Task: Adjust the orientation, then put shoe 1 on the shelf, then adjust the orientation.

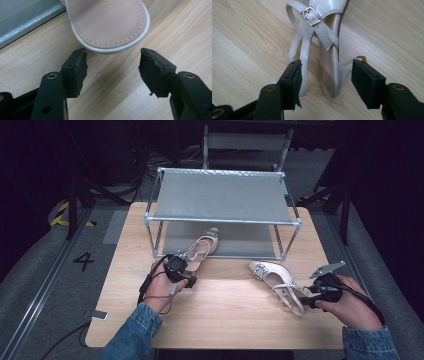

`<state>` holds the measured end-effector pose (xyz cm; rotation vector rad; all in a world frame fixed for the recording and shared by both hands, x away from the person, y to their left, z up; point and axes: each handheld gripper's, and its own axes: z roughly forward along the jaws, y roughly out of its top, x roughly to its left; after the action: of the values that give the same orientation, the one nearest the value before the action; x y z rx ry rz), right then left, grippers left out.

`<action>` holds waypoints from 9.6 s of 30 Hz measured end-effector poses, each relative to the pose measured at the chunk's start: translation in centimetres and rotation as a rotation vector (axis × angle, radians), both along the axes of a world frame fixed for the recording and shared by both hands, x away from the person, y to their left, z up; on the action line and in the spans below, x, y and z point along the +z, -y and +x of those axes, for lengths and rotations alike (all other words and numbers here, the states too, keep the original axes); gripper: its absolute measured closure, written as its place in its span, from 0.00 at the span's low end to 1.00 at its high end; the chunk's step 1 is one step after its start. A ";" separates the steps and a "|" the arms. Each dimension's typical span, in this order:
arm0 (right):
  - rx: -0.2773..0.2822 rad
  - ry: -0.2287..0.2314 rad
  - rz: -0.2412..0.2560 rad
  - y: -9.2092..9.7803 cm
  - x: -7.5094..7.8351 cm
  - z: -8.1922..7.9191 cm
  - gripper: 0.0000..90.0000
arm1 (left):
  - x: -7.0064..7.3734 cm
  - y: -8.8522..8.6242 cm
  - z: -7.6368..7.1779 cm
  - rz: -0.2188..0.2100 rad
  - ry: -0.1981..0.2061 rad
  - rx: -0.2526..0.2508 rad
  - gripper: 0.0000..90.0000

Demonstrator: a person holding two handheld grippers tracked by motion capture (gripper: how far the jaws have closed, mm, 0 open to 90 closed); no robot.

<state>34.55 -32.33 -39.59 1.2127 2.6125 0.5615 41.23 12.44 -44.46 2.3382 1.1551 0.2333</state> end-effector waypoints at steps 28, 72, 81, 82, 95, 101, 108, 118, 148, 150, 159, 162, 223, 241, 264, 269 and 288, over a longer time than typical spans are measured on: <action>-0.017 0.002 -0.012 0.9 0.1 -0.7 0.48 | 0.8 3.5 1.1 -0.087 0.070 0.014 0.84; 0.012 -0.033 -0.013 0.2 -1.0 -0.4 0.48 | -0.1 6.8 11.5 -0.030 0.141 0.030 0.86; 0.003 -0.024 -0.013 0.5 -0.9 -0.4 0.48 | 0.1 6.5 10.4 -0.036 0.147 0.038 0.63; 0.002 -0.025 -0.012 0.5 -0.9 -0.4 0.48 | 0.3 6.5 9.9 -0.060 0.134 0.062 0.59; 0.006 -0.005 -0.011 -0.1 -0.5 -0.6 0.48 | 4.2 3.6 2.9 -0.090 0.156 0.062 0.46; 0.006 0.013 -0.008 -0.2 -0.1 -0.5 0.48 | 5.5 1.8 0.0 -0.087 0.141 0.050 0.43; 0.009 0.015 -0.011 -0.5 0.0 -0.4 0.45 | 5.7 0.1 -2.5 -0.064 0.080 0.025 0.42; 0.013 0.037 -0.009 -1.2 0.1 0.1 0.44 | 4.1 -2.1 -4.0 0.060 -0.070 -0.002 0.41; -0.191 -0.104 0.053 -2.9 -2.2 2.9 0.82 | 4.0 -3.7 -5.1 0.019 -0.106 -0.059 0.48; -0.254 -0.151 0.117 -2.9 -1.8 2.8 0.82 | 4.0 -3.6 -5.1 0.012 -0.107 -0.063 0.48; -0.296 -0.283 0.235 -3.8 -0.4 1.5 0.82 | 3.9 -3.3 -4.9 -0.002 -0.107 -0.086 0.48; -0.294 -0.269 0.230 -3.6 -0.6 1.7 0.80 | 3.9 -3.1 -4.9 -0.004 -0.111 -0.086 0.48; 0.039 0.054 0.078 -6.3 -3.1 3.7 0.73 | 3.2 -3.7 -5.3 0.049 -0.133 -0.092 0.39; 0.094 0.043 0.013 -7.6 -3.5 4.4 0.95 | 3.0 -5.8 -5.9 0.028 -0.142 -0.059 0.38; 0.102 0.132 0.053 -11.8 0.9 7.8 0.95 | 3.0 -10.1 -6.8 -0.005 -0.145 0.061 0.38; 0.105 0.113 0.048 -13.5 0.7 9.3 0.95 | 3.1 -10.3 -6.7 -0.008 -0.143 0.063 0.38; 0.095 0.144 0.018 -17.1 -0.7 13.4 0.95 | 2.9 -9.6 -6.3 -0.017 -0.149 0.035 0.38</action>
<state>47.95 -15.23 -40.26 1.0170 2.5590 0.6657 34.95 22.08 -41.59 2.3550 1.2644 0.0626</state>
